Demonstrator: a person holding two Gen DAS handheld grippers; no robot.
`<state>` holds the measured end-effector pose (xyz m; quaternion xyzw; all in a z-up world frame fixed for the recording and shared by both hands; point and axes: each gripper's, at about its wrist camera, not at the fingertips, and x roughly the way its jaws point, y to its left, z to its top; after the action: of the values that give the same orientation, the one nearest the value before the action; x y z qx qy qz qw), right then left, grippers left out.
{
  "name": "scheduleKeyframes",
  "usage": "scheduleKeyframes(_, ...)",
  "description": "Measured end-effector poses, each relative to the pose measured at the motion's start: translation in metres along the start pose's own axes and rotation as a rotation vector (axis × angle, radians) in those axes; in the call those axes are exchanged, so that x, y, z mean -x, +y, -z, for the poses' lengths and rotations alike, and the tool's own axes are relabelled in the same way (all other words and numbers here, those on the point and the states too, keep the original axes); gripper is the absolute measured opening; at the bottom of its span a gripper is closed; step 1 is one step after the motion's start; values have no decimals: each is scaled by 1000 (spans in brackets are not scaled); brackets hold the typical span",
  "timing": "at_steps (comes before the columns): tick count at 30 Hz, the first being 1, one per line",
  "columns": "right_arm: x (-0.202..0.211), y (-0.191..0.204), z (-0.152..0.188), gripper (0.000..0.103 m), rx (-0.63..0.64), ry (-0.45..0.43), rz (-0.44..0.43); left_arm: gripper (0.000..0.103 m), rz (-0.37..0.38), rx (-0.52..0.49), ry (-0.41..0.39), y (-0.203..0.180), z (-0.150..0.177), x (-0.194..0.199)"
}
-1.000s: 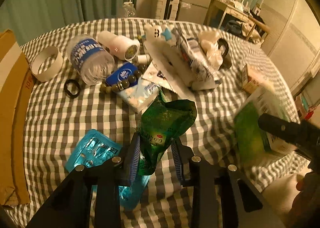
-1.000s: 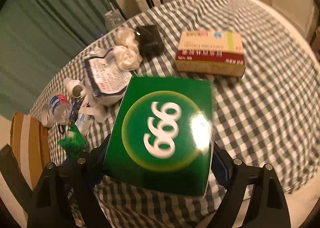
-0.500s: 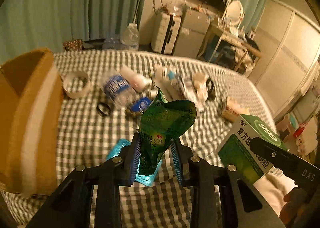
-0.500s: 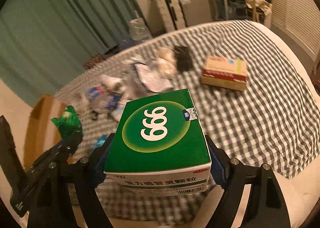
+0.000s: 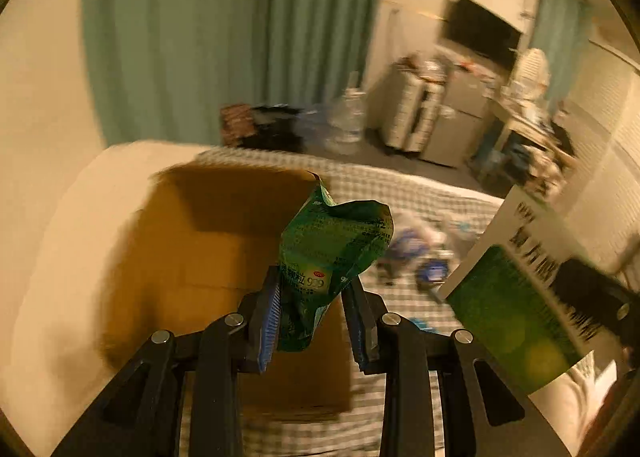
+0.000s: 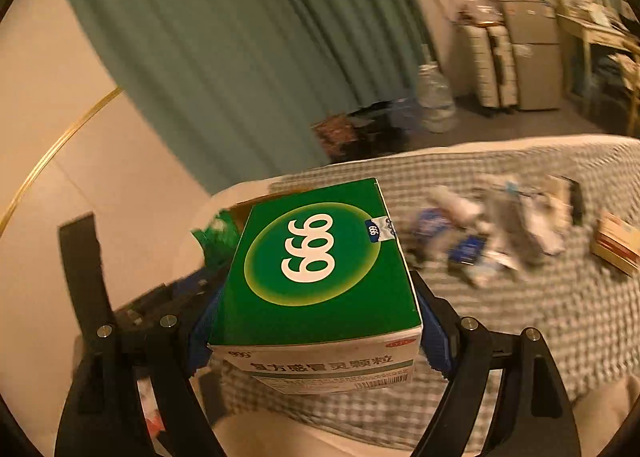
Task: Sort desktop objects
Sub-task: 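Carry green packet in left tool while right tool carries green medicine box to cardboard box, then open both tools over the cardboard box, dropping both items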
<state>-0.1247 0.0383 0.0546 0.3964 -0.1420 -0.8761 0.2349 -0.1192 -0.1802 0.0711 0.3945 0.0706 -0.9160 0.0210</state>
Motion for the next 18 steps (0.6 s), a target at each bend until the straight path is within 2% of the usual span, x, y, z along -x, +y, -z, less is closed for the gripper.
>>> scheduleKeyframes(3, -41, 26, -6, 82, -26, 59, -46, 30, -38, 25, 25, 33, 13, -12)
scheduleKeyframes(7, -87, 58, -9, 83, 22, 93, -9, 30, -39, 2, 61, 50, 38, -33)
scheduleKeyframes(9, -93, 67, -7, 84, 28, 96, -29, 32, -31, 3, 65, 57, 44, -35)
scheduleKeyframes(11, -100, 68, -10, 86, 28, 89, -40, 53, -38, 22, 69, 65, 48, -38)
scheduleKeyframes(12, -102, 69, -12, 87, 37, 85, -30, 83, -35, 35, 75, 68, 48, -38)
scheduleKeyframes(13, -101, 69, -14, 92, 46, 73, -10, 97, -35, 50, 74, 70, 48, -38)
scheduleKeyframes(15, -93, 68, -17, 95, 51, 28, 14, 98, -16, 86, 33, 74, 47, -31)
scheduleKeyframes(18, -77, 65, -25, 96, 51, -11, -6, 99, -24, 106, 34, 76, 44, -26)
